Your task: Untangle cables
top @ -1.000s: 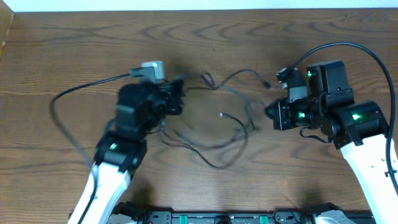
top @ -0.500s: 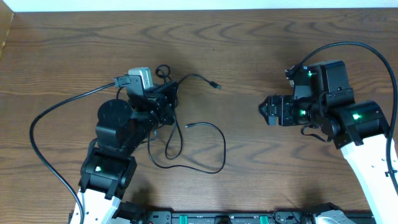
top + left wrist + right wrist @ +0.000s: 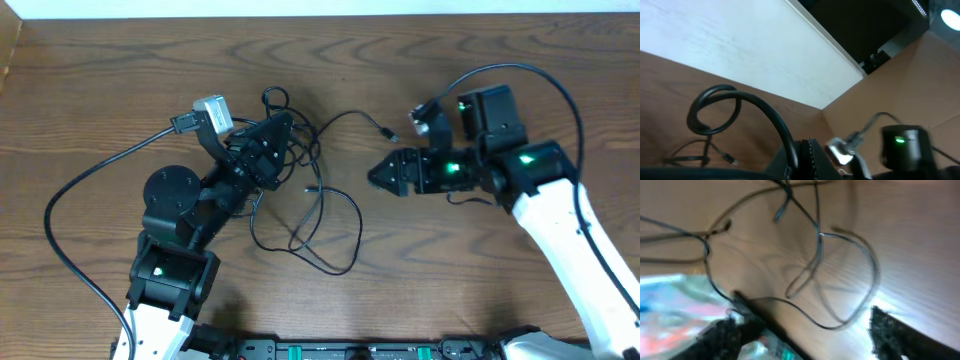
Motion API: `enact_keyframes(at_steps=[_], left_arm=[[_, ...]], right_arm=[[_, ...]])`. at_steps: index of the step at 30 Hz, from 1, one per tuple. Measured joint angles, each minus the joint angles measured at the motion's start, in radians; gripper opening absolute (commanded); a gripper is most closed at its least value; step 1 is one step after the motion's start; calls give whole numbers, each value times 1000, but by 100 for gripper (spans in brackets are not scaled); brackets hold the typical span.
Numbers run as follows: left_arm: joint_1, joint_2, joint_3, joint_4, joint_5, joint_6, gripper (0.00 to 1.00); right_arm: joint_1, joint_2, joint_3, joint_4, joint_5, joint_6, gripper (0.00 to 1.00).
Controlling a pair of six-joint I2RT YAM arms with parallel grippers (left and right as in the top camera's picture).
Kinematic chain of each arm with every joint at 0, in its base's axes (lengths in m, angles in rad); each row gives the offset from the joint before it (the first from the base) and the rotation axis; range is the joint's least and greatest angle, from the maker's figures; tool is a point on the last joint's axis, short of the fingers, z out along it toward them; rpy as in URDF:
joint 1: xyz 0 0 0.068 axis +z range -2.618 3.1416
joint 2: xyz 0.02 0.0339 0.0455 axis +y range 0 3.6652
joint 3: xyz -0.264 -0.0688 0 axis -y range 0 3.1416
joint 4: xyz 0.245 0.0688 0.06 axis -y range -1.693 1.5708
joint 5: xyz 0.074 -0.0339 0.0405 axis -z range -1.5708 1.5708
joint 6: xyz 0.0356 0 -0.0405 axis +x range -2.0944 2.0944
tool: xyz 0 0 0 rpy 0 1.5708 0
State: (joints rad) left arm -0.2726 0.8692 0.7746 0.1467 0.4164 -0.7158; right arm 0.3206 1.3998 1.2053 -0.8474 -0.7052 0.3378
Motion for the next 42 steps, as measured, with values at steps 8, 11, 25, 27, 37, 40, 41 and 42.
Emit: enact_keyframes(at_steps=[8,11,25,27,37,40,41,42], left_arm=[[0,0,0,-5,49,-41,9],[0,0,0,-8,53,-43,9],[0,43,0,-9,124,-39,9],[0,45,0,13,131,-39,9],[0,45,0,53,167,-39,9],[1,45,0,53,191,-39,9],[1,45,0,53,200,-39,12],[1,45,0,53,211,-39,13]], right_arm=[[14,111,-10,193,-200,218,68],[34,122,-10,256,-247,243,71],[146,131,-11,573,-296,183,81],[161,131,-11,557,-291,136,76],[237,131,-11,528,-111,-2,1],[234,131,-11,514,39,16,1],[229,131,-11,508,90,25,1],[222,131,-11,501,144,38,1]])
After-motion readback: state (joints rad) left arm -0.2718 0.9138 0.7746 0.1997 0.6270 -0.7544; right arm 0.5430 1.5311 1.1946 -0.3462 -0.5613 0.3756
